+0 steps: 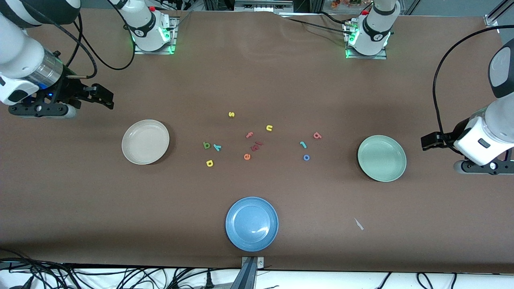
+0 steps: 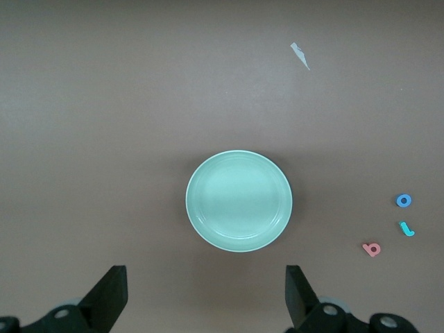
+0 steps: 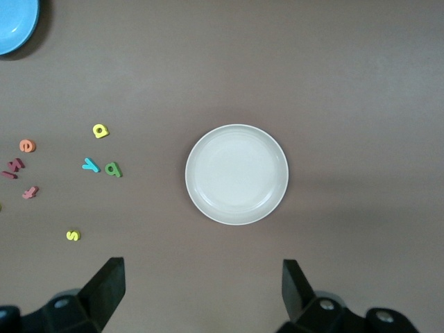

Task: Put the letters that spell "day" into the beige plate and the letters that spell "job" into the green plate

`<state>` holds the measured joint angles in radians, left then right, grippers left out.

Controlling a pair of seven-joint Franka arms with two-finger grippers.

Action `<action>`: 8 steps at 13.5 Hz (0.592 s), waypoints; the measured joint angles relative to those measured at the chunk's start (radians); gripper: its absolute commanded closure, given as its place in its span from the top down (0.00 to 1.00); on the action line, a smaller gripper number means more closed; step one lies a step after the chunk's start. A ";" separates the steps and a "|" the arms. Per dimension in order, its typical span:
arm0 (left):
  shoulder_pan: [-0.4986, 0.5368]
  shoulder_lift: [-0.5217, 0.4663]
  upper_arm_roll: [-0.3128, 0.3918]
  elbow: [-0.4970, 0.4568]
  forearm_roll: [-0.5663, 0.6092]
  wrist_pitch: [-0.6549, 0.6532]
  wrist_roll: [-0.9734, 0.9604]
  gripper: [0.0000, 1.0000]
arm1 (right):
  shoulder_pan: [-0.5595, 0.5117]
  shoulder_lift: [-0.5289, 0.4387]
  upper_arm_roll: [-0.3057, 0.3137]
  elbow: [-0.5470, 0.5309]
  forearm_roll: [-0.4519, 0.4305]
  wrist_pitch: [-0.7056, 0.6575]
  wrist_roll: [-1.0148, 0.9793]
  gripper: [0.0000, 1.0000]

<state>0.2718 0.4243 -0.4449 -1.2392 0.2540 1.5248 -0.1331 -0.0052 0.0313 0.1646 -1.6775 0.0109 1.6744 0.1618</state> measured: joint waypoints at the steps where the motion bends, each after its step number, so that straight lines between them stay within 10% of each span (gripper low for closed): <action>1: -0.004 0.001 0.000 0.000 0.000 0.000 0.000 1.00 | 0.002 0.000 0.002 0.000 0.000 -0.001 0.002 1.00; 8: -0.036 0.040 -0.002 -0.010 -0.054 0.001 -0.007 1.00 | 0.002 0.006 0.000 -0.001 0.000 -0.003 0.048 1.00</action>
<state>0.2363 0.4646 -0.4469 -1.2495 0.2001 1.5259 -0.1405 -0.0028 0.0371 0.1649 -1.6785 0.0108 1.6717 0.2100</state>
